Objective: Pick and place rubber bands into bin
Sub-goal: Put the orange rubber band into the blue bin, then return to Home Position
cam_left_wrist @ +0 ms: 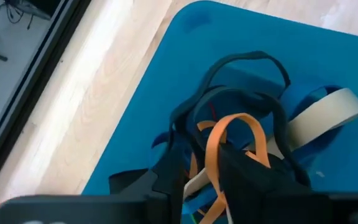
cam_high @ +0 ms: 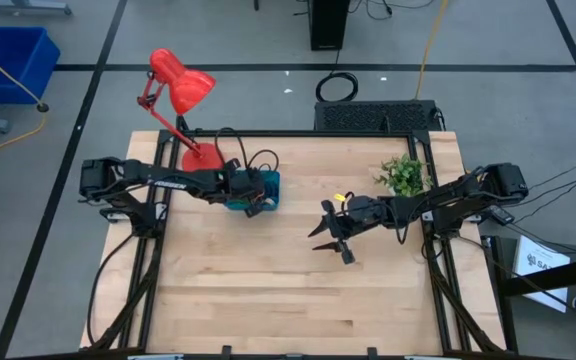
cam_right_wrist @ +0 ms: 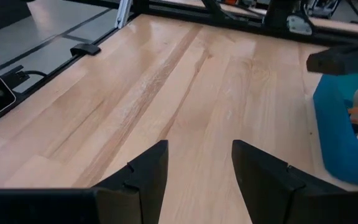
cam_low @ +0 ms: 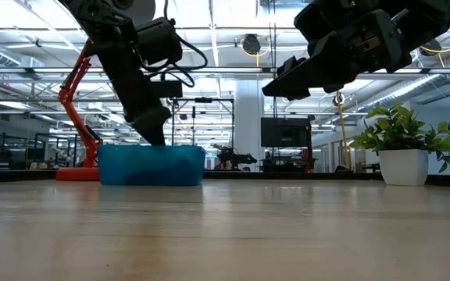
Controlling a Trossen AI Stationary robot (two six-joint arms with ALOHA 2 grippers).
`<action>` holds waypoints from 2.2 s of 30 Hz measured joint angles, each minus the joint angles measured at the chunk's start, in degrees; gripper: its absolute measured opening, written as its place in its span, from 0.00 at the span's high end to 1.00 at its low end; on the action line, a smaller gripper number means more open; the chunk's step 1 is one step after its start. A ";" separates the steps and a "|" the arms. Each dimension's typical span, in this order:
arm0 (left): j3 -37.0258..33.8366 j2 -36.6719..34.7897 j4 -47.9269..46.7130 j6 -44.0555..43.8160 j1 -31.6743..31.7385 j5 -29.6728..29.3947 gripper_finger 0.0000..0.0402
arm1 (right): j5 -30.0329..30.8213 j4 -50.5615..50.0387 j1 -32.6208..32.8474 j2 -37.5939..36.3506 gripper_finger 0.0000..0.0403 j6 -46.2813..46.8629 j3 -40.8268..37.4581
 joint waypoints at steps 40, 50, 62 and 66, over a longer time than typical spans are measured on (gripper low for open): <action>-23.77 -50.63 18.53 0.80 -7.46 16.13 0.58 | -0.21 2.87 -1.60 -35.07 0.57 13.71 -20.14; -35.27 -70.46 22.17 -1.50 -8.33 13.39 0.58 | -0.30 9.47 -6.02 -53.55 0.57 15.77 -33.04; -39.21 -86.09 15.52 -2.50 -8.33 13.03 0.58 | -5.00 5.51 -8.44 -61.78 0.57 16.96 -34.63; -39.17 -88.72 12.22 -3.24 -8.32 11.61 0.58 | -5.14 0.82 -9.57 -65.17 0.57 16.50 -34.68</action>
